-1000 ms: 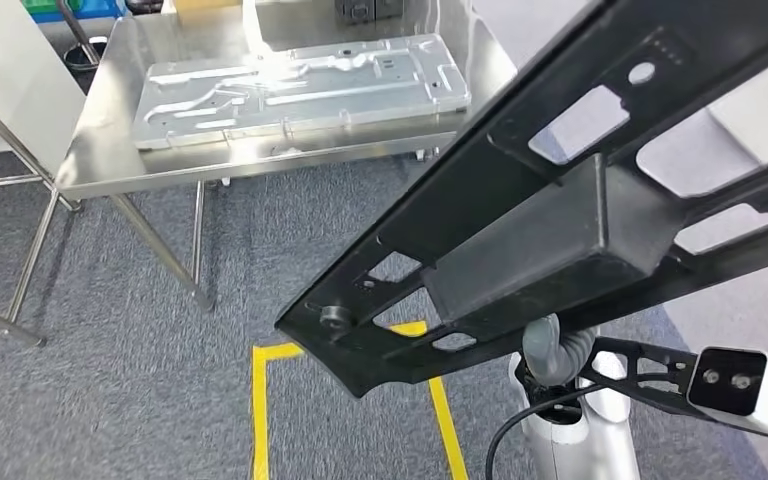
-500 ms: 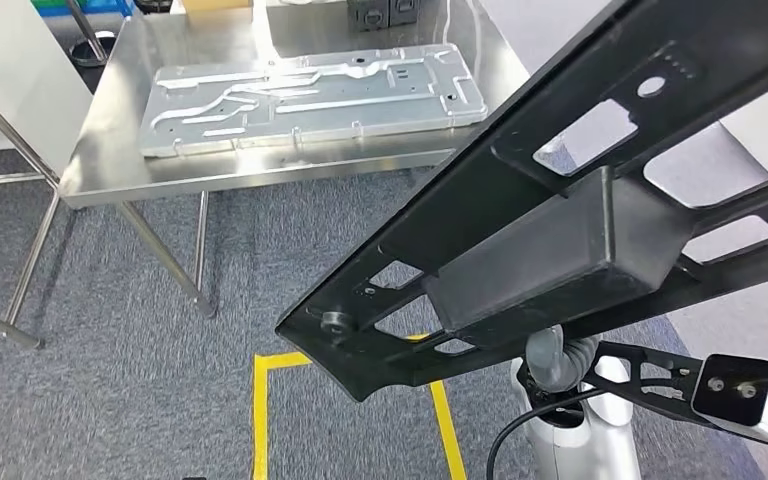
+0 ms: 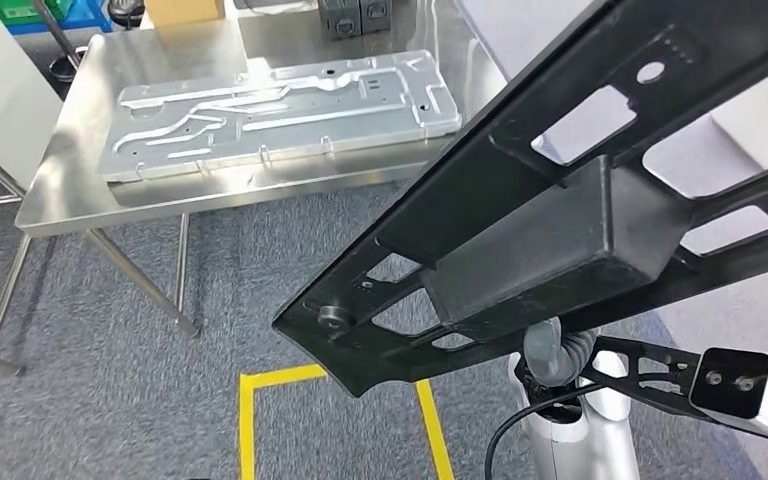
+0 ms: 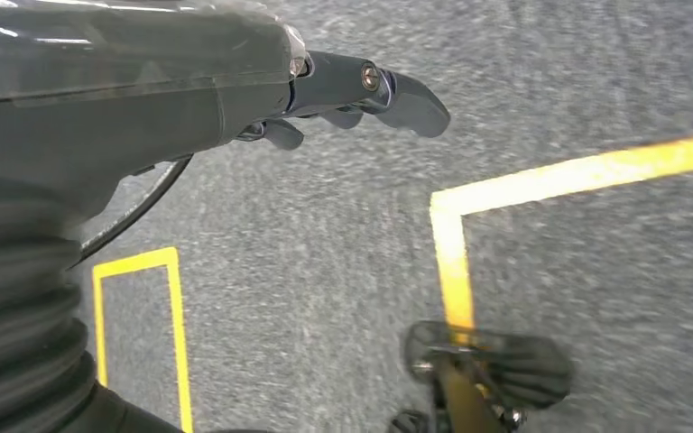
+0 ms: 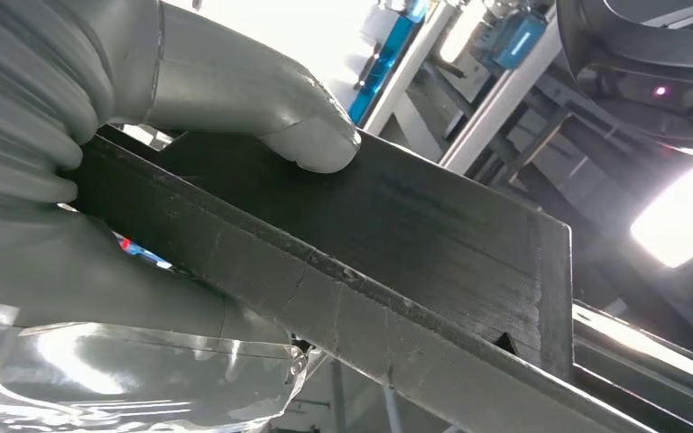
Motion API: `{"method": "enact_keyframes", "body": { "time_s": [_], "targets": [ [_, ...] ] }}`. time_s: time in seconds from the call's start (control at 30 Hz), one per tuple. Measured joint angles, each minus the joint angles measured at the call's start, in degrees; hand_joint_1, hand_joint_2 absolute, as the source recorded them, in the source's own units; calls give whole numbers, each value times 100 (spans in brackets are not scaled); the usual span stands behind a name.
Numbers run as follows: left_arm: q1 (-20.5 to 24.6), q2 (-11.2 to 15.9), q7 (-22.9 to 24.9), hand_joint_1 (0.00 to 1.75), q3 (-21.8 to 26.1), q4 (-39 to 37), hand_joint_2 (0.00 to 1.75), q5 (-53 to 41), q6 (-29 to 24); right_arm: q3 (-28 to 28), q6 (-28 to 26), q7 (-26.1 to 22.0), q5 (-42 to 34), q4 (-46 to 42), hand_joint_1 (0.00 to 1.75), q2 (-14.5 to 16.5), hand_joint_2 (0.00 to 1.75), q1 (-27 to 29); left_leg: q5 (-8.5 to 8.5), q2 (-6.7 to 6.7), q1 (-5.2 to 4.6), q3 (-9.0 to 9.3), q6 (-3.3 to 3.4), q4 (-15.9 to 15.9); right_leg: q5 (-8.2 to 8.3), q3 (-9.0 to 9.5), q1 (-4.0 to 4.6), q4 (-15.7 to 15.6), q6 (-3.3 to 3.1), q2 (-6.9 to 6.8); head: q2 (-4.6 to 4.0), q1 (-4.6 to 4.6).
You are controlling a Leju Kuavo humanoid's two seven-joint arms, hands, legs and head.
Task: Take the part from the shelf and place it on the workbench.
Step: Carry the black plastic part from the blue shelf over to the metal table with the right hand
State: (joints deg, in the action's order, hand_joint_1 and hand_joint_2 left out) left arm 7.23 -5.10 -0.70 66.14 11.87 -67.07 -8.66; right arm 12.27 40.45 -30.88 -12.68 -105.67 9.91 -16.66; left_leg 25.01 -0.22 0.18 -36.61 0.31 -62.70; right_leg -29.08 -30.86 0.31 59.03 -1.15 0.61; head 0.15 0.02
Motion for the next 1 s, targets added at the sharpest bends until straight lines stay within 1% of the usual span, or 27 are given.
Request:
{"method": "enact_keyframes", "body": {
  "time_s": [0.03,0.1,0.17,0.2,0.23,0.27,0.3,0.33,0.37,0.4,0.43,0.47,0.5,0.53,0.57,0.6,0.67,0.7,0.73,0.77,0.8,0.83,0.87,0.9,0.93,0.97,1.0],
  "targets": [
    [4,6,1,0,0,0,175,-3,3,1,-4,1,0,2,175,-1,175,-4,-60,1,-28,72,36,193,-28,17,-1,-4,24,3,0,4],
    [11,8,4,0,1,0,175,-8,7,1,-23,5,1,4,175,-1,175,-10,-13,1,-59,123,61,317,-54,21,-19,-29,85,8,-1,6],
    [10,3,8,0,2,0,175,-11,10,-1,-40,9,5,-3,175,2,175,-23,-10,1,-19,208,85,426,-101,43,-24,-10,146,-5,-1,9],
    [11,0,9,0,2,0,175,-13,14,-1,-46,9,8,-7,175,3,175,-35,-10,2,5,269,102,488,-170,-8,-22,125,174,-11,-1,12],
    [16,-3,9,0,2,0,175,-14,18,-1,-50,9,18,-11,175,2,175,-46,-1,4,28,332,119,534,-279,-139,-28,387,203,-17,-1,16],
    [22,-3,9,0,2,0,175,-15,20,-1,-62,10,36,-10,175,1,175,-50,26,5,27,377,134,552,-408,-354,-43,755,230,-22,-1,19],
    [26,-5,9,0,2,0,175,-15,22,-1,-80,11,61,-8,175,-1,175,-46,57,5,27,413,141,555,-522,-609,-65,1144,256,-24,-1,19],
    [28,-7,9,0,2,0,175,-16,22,-1,-104,9,96,-5,175,-3,175,-38,94,4,29,454,140,554,-555,-832,-90,1435,282,-26,0,20],
    [24,-11,10,0,2,0,175,-19,23,-1,-132,3,137,-3,175,-5,175,-31,135,2,34,501,133,552,-475,-973,-113,1540,305,-29,0,19],
    [18,-15,11,0,2,0,175,-21,23,-1,-158,-10,179,-2,175,-6,175,-29,180,-8,42,559,119,549,-274,-998,-136,1418,326,-31,0,20],
    [14,-20,13,0,2,0,175,-25,24,-1,-181,-26,225,-4,175,-7,175,-28,233,-27,53,626,95,544,15,-912,-158,1089,344,-28,0,21],
    [11,-25,15,0,2,0,175,-27,24,-1,-205,-45,269,-5,175,-8,175,-27,289,-52,65,679,59,538,261,-773,-180,703,357,14,0,20],
    [21,-28,16,0,2,0,175,-29,24,1,-228,-68,311,-10,175,-11,175,-23,344,-80,68,714,16,520,420,-630,-192,346,356,72,-1,19],
    [34,-30,20,0,2,0,175,-29,24,2,-248,-89,348,-18,175,-15,175,-18,383,-103,69,727,-25,513,481,-531,-193,122,334,123,-1,14],
    [47,-30,22,0,2,0,175,-29,24,2,-262,-106,374,-26,175,-20,175,-14,409,-121,71,724,-64,517,447,-487,-184,40,298,164,-1,10],
    [59,-30,25,0,2,0,175,-29,24,3,-269,-120,391,-37,175,-24,175,-12,422,-137,73,727,-97,527,411,-473,-168,14,253,163,-1,5],
    [58,-29,26,0,2,0,175,-30,24,2,-271,-130,403,-59,175,-26,175,-15,462,-151,90,751,-158,525,370,-431,-168,-8,159,112,0,-2],
    [59,-28,26,0,2,0,175,-31,24,3,-271,-134,405,-69,175,-26,175,-16,519,-133,94,715,-183,413,350,-393,-174,-30,115,75,0,-16],
    [61,-29,26,0,2,0,175,-31,24,3,-271,-137,406,-78,175,-25,175,-15,625,-107,96,603,-203,172,325,-348,-176,-50,72,30,0,-26],
    [62,-31,26,0,2,0,175,-32,24,3,-271,-138,407,-81,175,-25,175,-14,759,-73,98,408,-214,-189,293,-307,-164,-57,39,-18,-1,-38],
    [59,-32,26,0,2,0,175,-32,24,3,-274,-139,415,-81,175,-25,175,-12,899,-55,98,153,-219,-610,257,-268,-148,-59,14,-64,-1,-46],
    [50,-34,26,0,2,0,175,-33,24,5,-280,-140,430,-80,175,-25,175,-8,981,-46,98,-95,-218,-979,217,-226,-129,-58,-1,-105,-1,-46],
    [36,-34,26,0,3,0,175,-34,24,9,-291,-143,449,-79,175,-25,175,-4,954,-37,96,-269,-208,-1177,174,-176,-110,-58,-9,-141,-1,-46],
    [21,-34,26,0,3,0,175,-35,24,15,-307,-149,467,-78,175,-25,175,-1,808,-28,91,-338,-187,-1155,129,-115,-93,-58,-14,-177,0,-46],
    [10,-33,26,0,4,0,175,-37,23,23,-326,-157,479,-77,175,-25,175,0,559,-6,80,-291,-153,-901,81,-45,-79,-59,-14,-214,0,-47],
    [5,-32,26,0,4,0,175,-40,21,32,-344,-166,482,-78,175,-25,175,-1,273,53,58,-167,-105,-503,30,26,-66,-62,-11,-254,0,-46],
    [7,-31,26,0,4,0,175,-44,19,39,-357,-174,484,-78,175,-26,175,-2,77,150,18,-31,-57,-128,-20,90,-46,-63,3,-295,0,-45]
  ]
}}
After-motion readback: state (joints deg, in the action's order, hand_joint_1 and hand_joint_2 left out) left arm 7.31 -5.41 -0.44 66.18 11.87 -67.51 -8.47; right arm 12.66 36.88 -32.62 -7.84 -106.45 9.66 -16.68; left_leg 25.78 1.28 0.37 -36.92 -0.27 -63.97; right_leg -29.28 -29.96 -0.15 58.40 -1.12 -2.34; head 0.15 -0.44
